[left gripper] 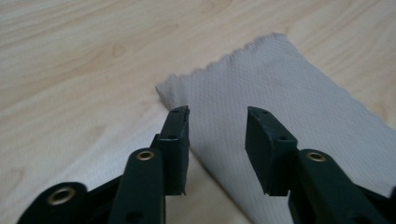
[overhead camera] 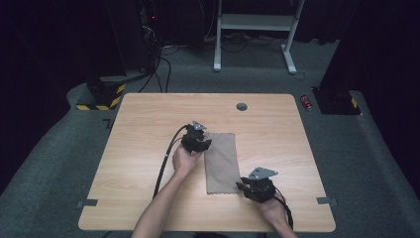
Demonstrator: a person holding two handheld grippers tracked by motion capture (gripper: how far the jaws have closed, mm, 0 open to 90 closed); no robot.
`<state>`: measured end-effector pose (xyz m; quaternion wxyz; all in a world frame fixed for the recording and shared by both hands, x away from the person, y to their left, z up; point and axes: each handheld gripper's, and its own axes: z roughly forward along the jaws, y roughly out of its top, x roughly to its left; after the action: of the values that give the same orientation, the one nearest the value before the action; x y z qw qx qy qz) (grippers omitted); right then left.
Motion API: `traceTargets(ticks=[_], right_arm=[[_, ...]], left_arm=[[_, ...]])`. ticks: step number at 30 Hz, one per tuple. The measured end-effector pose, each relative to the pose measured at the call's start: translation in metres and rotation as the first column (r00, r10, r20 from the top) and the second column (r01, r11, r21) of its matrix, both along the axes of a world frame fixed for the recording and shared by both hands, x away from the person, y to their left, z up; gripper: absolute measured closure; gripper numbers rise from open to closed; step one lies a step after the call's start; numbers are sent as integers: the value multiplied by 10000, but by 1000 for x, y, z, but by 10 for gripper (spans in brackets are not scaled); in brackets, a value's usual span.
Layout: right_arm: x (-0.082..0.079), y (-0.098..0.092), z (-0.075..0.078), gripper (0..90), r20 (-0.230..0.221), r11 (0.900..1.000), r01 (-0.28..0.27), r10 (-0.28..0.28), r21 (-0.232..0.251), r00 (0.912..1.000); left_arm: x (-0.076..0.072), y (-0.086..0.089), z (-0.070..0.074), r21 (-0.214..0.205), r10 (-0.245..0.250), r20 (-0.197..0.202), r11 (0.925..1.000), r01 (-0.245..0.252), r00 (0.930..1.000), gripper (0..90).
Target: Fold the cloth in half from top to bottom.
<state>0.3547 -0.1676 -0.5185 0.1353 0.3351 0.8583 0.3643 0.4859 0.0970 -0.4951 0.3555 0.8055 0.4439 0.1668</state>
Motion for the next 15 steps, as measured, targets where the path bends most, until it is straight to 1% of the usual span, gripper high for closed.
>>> traceTargets(ticks=[3, 5, 6, 9, 12, 13, 14, 15], right_arm=[[0, -2, 0, 680, 68, 10000, 75, -75, 41, 9999], [1, -4, -1, 679, 39, 9998, 166, -167, 107, 9999], [1, -6, -2, 679, 7, 9996, 222, -222, 181, 9998], [0, -7, -1, 679, -19, 9996, 237, -237, 152, 9997], [-1, -6, -1, 678, 1, 9997, 199, -199, 158, 9998], [-2, -6, -1, 678, 7, 9997, 178, -178, 167, 9998], [-3, -7, -1, 678, -17, 9996, 202, -202, 211, 9998], [-3, -7, -1, 677, -69, 9995, 220, -219, 240, 9997]], left_arm=[[-22, 6, 2, -53, -133, 137, 9999, 134, 9998, 555], [-40, 10, 1, -262, -178, 132, 9995, 181, 9998, 544], [-49, 13, 1, -360, -250, 56, 9990, 252, 9997, 542], [-77, 17, -4, -460, -405, -150, 9981, 398, 9991, 536], [-98, 18, -6, -607, -607, -314, 9964, 587, 9977, 529], [-105, 18, -7, -828, -659, -359, 9946, 627, 9972, 525], [-111, 16, -7, -929, -729, -374, 9933, 692, 9966, 522], [-118, 14, -7, -857, -808, -341, 9933, 777, 9961, 518]])
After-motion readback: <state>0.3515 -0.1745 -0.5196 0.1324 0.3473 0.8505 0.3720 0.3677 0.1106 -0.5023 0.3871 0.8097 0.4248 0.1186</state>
